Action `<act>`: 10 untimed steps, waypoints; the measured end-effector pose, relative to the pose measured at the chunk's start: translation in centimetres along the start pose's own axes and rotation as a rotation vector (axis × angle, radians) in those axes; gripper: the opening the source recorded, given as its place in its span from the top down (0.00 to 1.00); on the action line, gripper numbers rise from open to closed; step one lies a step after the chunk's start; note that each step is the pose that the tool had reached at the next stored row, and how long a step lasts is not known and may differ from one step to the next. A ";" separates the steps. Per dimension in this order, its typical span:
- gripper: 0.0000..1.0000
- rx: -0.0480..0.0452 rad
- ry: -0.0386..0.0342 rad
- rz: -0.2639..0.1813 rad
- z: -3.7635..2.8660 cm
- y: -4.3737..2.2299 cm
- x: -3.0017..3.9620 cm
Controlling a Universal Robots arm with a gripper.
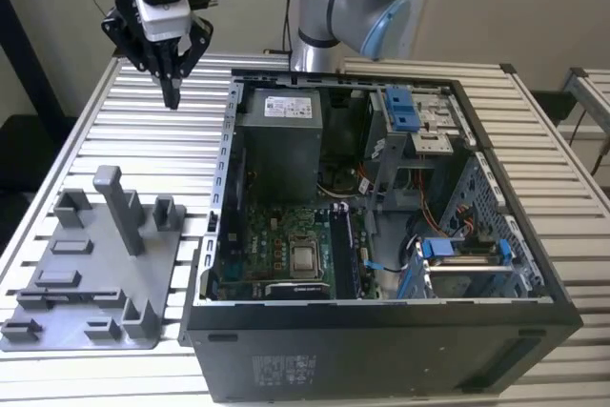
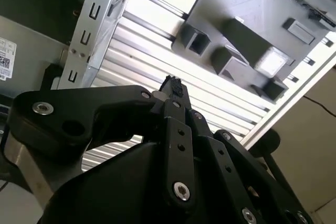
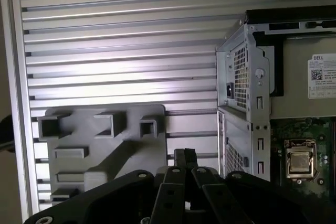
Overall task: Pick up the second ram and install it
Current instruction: 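Reach for the second ram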
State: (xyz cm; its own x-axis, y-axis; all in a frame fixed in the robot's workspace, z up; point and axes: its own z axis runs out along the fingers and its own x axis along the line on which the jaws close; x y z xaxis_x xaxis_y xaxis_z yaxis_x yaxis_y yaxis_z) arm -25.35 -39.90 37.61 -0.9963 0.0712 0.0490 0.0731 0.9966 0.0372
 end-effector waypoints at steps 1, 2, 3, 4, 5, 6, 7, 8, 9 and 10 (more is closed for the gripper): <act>0.89 0.0002 0.0031 0.000 0.04 -0.01 0.17; 0.89 0.0003 0.0074 0.000 0.08 -0.03 0.33; 0.89 0.0008 0.0127 0.000 0.12 -0.04 0.49; 0.89 0.0014 0.0188 0.001 0.16 -0.06 0.65; 0.89 0.0019 0.0252 0.001 0.20 -0.07 0.81; 0.89 0.0022 0.0319 0.001 0.26 -0.09 0.98; 0.89 0.0028 0.0388 0.002 0.30 -0.10 1.18; 0.89 0.0034 0.0459 0.002 0.36 -0.12 1.37; 0.89 0.0038 0.0532 0.002 0.42 -0.14 1.57; 0.89 0.0042 0.0604 0.002 0.47 -0.15 1.75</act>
State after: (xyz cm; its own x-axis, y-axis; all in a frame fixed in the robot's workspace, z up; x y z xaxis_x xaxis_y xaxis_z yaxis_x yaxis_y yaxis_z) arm -27.12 -39.91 37.21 -0.9915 0.0712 0.1092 0.0751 0.9966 0.0328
